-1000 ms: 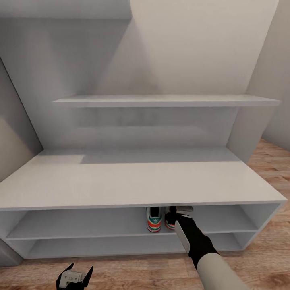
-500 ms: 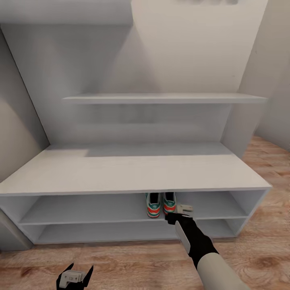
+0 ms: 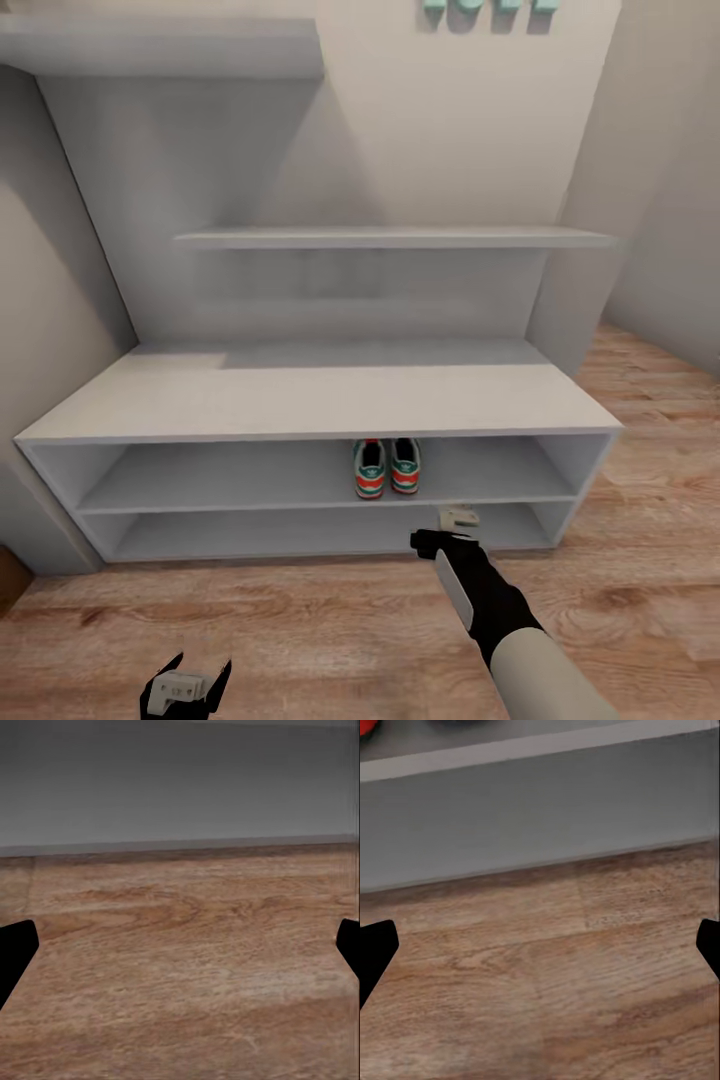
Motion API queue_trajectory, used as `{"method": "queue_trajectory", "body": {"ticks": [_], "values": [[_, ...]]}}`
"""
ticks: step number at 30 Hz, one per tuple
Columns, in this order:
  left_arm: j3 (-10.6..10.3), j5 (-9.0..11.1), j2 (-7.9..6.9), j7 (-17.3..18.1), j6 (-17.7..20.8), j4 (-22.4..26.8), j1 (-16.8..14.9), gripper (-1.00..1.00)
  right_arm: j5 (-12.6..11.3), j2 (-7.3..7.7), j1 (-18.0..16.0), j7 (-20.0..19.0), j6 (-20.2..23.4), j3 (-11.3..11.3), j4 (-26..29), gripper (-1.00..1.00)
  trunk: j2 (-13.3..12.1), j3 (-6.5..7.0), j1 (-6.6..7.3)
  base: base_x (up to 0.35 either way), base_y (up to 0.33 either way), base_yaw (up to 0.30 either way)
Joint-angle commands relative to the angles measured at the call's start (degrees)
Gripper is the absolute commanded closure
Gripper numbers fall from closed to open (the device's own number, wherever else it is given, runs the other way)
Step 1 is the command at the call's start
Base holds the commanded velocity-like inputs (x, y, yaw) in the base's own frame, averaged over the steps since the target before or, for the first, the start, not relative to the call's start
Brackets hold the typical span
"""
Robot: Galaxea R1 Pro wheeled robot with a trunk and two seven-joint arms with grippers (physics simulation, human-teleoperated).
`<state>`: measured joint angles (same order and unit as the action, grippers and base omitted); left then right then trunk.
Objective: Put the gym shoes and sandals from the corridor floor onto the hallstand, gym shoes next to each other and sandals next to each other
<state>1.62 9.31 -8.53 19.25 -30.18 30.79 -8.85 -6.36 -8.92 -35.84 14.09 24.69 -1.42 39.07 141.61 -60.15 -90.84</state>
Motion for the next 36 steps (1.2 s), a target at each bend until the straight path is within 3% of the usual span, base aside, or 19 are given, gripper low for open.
{"method": "queue_trajectory", "body": {"ticks": [1,15,16,19,20,23,24,25,30,36], "values": [[0.1,0.5,0.01,0.6,0.0,0.0,0.0,-1.0,-0.6,0.09,0.0,0.4,0.2,-0.2,0.0,-1.0,0.0,-0.05,0.05,-0.335,-0.145,0.0],[0.2,0.5,0.04,0.4,0.0,-0.1,0.0,-1.0,-0.5,5.67,0.2,0.2,-1.2,-0.2,-0.8,-1.0,0.0,-0.05,0.05,-0.334,-0.127,0.0],[0.2,0.5,0.09,0.3,0.1,-0.1,0.0,-1.0,-0.5,8.23,0.4,0.2,-6.0,-0.2,-2.8,-1.0,0.0,-0.05,0.05,-0.209,-0.06,0.0],[0.2,0.5,0.14,-0.1,0.1,-0.1,0.0,-1.0,-0.5,9.61,0.5,0.2,-10.5,-0.2,-5.6,-1.0,0.0,-0.05,0.05,-0.109,-0.031,0.0],[0.2,0.5,0.25,-1.9,0.1,-0.1,0.0,-1.0,-0.3,10.91,0.6,0.2,-18.9,-0.2,-14.4,-1.0,0.0,-0.05,0.05,-0.014,-0.004,0.0],[0.2,0.5,0.31,-2.7,0.1,-0.1,0.0,-1.0,0.3,11.57,0.6,0.2,-25.3,-0.2,-21.6,-1.0,0.0,-0.05,0.05,-0.007,-0.002,0.0],[0.2,0.5,0.34,-3.0,0.1,-0.1,0.0,-1.0,1.4,11.82,0.6,0.2,-34.5,-0.2,-29.5,-1.0,0.0,-0.05,0.05,-0.002,0.0,-0.074],[0.2,0.5,0.34,-3.1,0.1,-0.1,0.0,-1.0,1.8,11.88,0.6,0.2,-38.0,-0.2,-32.2,-1.0,0.0,-0.05,0.05,-0.001,0.0,-0.142],[0.2,0.4,0.33,-3.2,0.1,-0.4,0.0,-1.0,2.8,12.47,1.2,0.3,-45.5,-0.2,-36.5,-1.0,0.0,-0.05,0.05,0.0,0.0,-0.227],[0.3,0.4,0.4,-4.5,0.0,-2.2,0.0,-1.0,2.9,13.3,4.2,0.3,-47.5,-0.2,-37.4,-1.0,0.0,-0.05,0.05,0.0,0.0,-0.283]]}}
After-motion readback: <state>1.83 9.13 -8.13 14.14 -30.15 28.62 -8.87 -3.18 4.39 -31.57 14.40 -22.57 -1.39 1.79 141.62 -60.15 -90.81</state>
